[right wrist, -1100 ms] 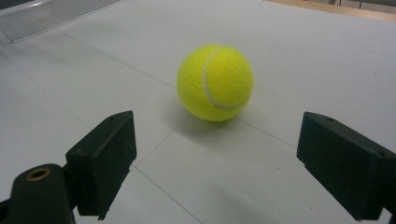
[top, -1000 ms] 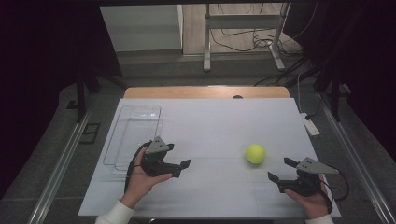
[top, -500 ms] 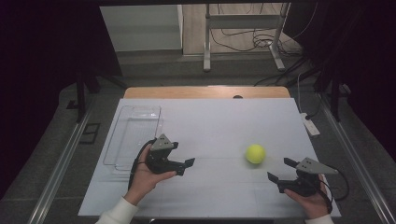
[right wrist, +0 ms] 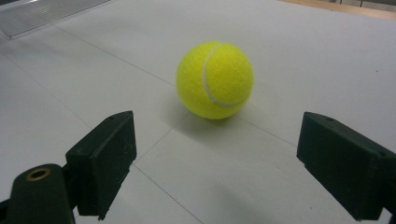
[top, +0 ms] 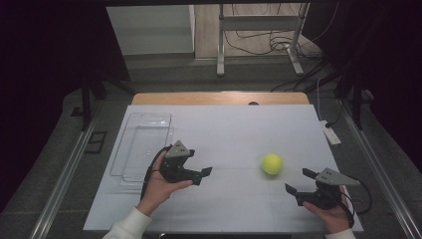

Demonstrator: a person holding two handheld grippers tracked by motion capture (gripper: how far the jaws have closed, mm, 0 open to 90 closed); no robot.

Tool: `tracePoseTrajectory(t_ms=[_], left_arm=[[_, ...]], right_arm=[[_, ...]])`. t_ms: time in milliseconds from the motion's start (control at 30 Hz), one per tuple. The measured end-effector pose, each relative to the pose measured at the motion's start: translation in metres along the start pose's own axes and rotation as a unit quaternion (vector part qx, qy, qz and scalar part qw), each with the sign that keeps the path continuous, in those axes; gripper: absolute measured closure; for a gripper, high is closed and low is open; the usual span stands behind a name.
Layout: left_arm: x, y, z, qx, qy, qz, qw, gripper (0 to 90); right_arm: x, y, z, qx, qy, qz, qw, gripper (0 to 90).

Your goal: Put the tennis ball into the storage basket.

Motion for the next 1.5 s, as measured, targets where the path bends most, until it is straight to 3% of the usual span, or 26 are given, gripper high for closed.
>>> tracePoseTrajectory(t_ms=[1500], left_arm=[[-0.025, 0.032, 0.015, 0.032, 0.021, -0.013, 0.9992, 11.4]], right_arm=[[0.001, 0.001, 0.001, 0.0, -0.002, -0.004, 1.0, 12.4]])
Point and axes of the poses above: each handheld gripper's, and its own axes: y roughly forward along the jaws, x roughly out of its underside, z roughly to its right, the point moved 2 cm from there along y, roughly forward along the jaws, and after that the axes turned 1 degree about -x, right-handed, at the moved point
